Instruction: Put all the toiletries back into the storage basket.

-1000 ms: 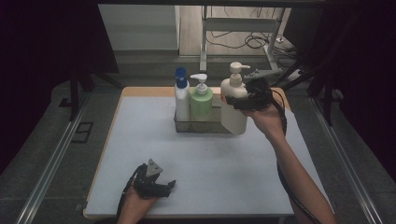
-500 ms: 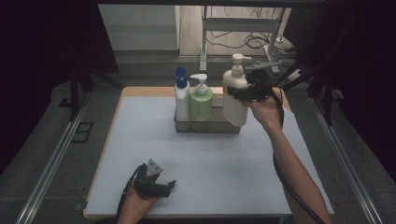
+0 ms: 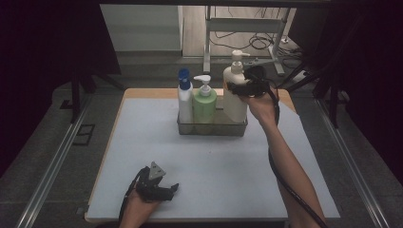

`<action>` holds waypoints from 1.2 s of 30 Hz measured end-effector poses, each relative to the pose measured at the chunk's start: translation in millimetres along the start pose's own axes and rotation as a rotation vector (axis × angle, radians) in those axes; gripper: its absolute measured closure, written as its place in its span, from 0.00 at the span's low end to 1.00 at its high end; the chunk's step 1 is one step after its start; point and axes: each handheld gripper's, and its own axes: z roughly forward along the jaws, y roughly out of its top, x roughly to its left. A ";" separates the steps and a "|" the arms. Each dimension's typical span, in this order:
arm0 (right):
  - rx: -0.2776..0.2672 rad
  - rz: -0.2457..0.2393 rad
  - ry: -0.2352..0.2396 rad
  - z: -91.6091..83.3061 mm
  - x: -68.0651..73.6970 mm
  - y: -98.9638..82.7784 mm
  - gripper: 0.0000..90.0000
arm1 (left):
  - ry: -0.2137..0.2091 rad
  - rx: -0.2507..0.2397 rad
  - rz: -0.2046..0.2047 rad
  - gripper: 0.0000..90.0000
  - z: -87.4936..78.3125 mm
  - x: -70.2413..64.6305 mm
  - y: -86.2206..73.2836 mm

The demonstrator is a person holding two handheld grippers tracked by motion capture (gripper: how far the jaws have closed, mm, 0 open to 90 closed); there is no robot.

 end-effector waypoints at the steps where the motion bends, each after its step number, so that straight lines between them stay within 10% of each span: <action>1: 0.000 0.000 0.000 0.0 0.0 0.0 0.40 | 0.000 0.000 0.000 0.13 0.0 0.0 0.0; 36: 0.054 0.026 -0.004 34.1 -5.4 -32.0 0.40 | 0.000 0.009 0.009 0.13 -0.6 0.6 0.1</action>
